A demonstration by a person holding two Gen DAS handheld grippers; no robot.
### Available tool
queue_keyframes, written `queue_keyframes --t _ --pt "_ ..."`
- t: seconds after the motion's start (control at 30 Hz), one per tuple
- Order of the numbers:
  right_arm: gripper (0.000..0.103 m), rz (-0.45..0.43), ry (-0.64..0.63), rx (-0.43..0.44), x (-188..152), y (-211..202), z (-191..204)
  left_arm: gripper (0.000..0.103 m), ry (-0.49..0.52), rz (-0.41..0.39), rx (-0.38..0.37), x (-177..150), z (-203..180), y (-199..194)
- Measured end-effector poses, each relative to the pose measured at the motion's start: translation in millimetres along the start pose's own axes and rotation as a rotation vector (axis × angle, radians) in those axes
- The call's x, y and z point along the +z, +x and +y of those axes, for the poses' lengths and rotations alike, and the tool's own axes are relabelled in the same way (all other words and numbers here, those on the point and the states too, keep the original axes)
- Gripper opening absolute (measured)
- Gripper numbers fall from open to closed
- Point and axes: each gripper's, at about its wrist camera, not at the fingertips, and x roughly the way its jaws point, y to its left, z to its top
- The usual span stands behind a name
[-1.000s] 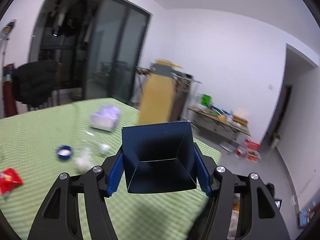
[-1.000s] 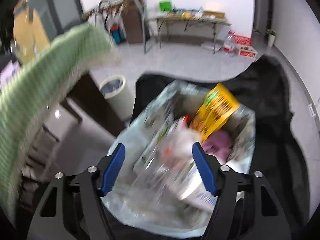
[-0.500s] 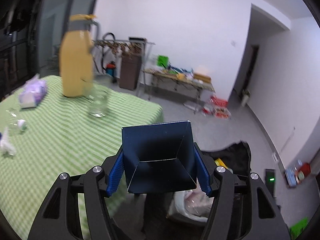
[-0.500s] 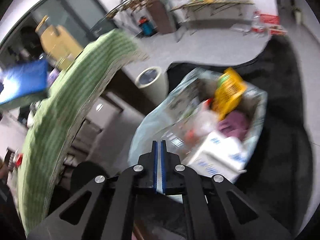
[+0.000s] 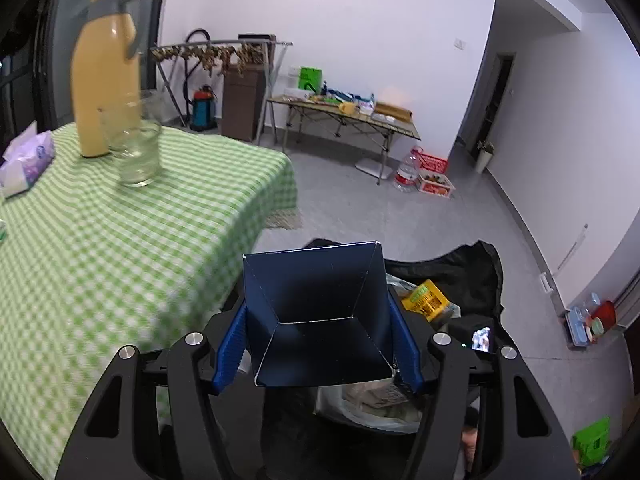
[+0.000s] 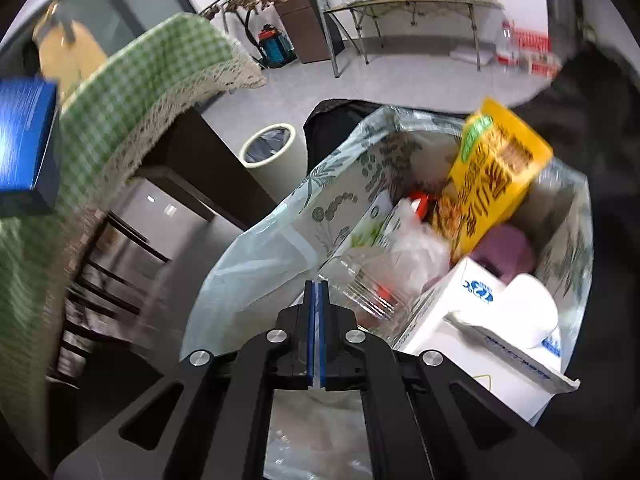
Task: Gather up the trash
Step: 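Lower the blue box over the bag and open the left gripper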
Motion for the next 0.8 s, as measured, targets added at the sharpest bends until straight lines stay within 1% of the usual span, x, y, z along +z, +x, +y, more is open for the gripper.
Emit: queue_keyframes --t 0.1,0.13,0.17,0.2,0.23,0.27,0.37,0.43,0.47,0.53,0.67,0.73,0.8 --pt "0.003 0.063 0.033 0.051 7 -9 -9 0.060 0.029 0.020 -0.013 1 -11 11" --pt "0.007 0.069 0.050 0.071 9 -18 -15 0.060 0.039 0.026 -0.016 1 -14 13" --pt "0.021 0.054 0.057 0.081 9 -28 -20 0.060 0.051 0.033 -0.019 2 -18 17" --pt "0.038 0.017 0.060 0.081 12 -44 -25 0.060 0.060 0.040 -0.020 3 -21 21" --pt "0.044 -0.040 0.061 0.072 15 -66 -32 0.060 0.070 0.050 -0.024 4 -26 27" --pt "0.048 -0.076 0.063 0.067 18 -81 -38 0.060 0.074 0.058 -0.029 5 -31 32" --pt "0.048 -0.181 0.094 0.029 28 -127 -61 0.060 0.086 0.094 -0.065 8 -49 55" --pt "0.048 -0.219 0.113 0.004 29 -145 -73 0.060 0.115 0.120 -0.082 9 -64 75" --pt "0.048 -0.239 0.125 -0.010 29 -153 -81 0.060 0.144 0.133 -0.075 8 -75 89" --pt "0.051 -0.253 0.148 -0.018 25 -159 -90 0.060 0.176 0.175 -0.066 6 -89 112" --pt "0.051 -0.241 0.185 -0.016 14 -156 -100 0.062 0.216 0.229 -0.081 6 -115 149" --pt "0.051 -0.230 0.191 -0.021 11 -153 -103 0.062 0.263 0.262 -0.053 4 -127 167" --pt "0.051 -0.224 0.195 -0.019 7 -154 -105 0.063 0.289 0.266 -0.010 2 -132 176"
